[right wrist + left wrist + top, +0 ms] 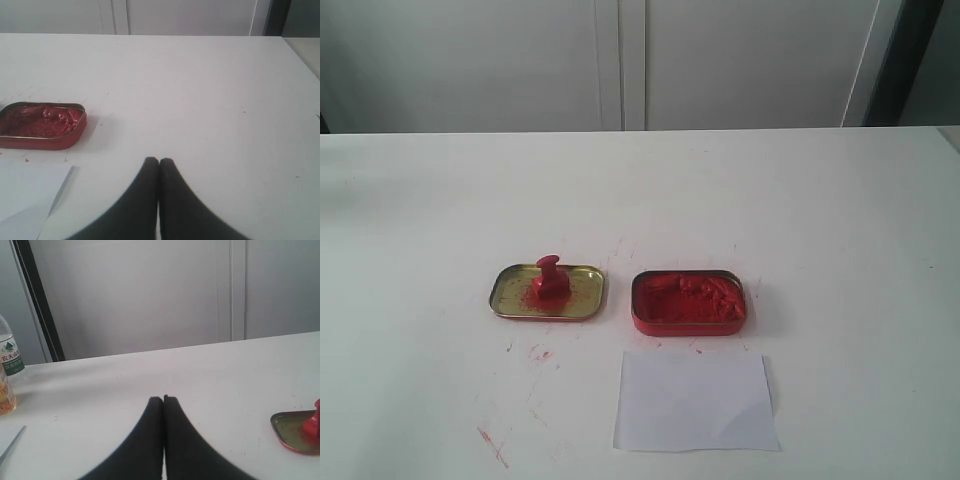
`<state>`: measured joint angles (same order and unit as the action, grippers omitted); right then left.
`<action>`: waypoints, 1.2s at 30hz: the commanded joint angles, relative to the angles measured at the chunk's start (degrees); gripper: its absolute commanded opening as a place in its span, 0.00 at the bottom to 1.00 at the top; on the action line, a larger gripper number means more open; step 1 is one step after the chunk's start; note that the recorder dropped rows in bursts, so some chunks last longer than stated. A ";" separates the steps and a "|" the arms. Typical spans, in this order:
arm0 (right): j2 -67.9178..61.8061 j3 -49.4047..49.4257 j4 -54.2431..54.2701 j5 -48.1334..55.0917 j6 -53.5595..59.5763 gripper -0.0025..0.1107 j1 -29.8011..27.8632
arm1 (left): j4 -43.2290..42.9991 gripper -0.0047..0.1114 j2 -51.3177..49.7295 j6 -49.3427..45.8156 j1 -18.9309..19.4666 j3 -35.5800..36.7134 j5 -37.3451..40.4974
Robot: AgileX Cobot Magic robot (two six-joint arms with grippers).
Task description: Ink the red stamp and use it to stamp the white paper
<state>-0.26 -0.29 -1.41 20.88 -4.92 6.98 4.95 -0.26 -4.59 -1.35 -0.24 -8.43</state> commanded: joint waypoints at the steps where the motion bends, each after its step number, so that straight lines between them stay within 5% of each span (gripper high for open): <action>1: 0.26 0.29 -0.14 -0.82 -0.10 0.02 -0.20 | 0.08 0.04 0.26 -0.34 0.24 0.24 -1.01; 19: 0.26 0.29 -0.14 -0.82 -0.10 0.02 -0.20 | 0.18 0.04 -0.44 -0.28 0.24 -2.54 0.00; 36: 0.26 0.29 -0.14 -0.82 -0.10 0.02 -0.20 | 0.07 0.04 -29.07 -3.38 0.24 -21.34 16.48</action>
<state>-0.26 -0.29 -1.41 20.88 -4.92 6.98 4.92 -24.70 -7.52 -1.35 -18.85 5.80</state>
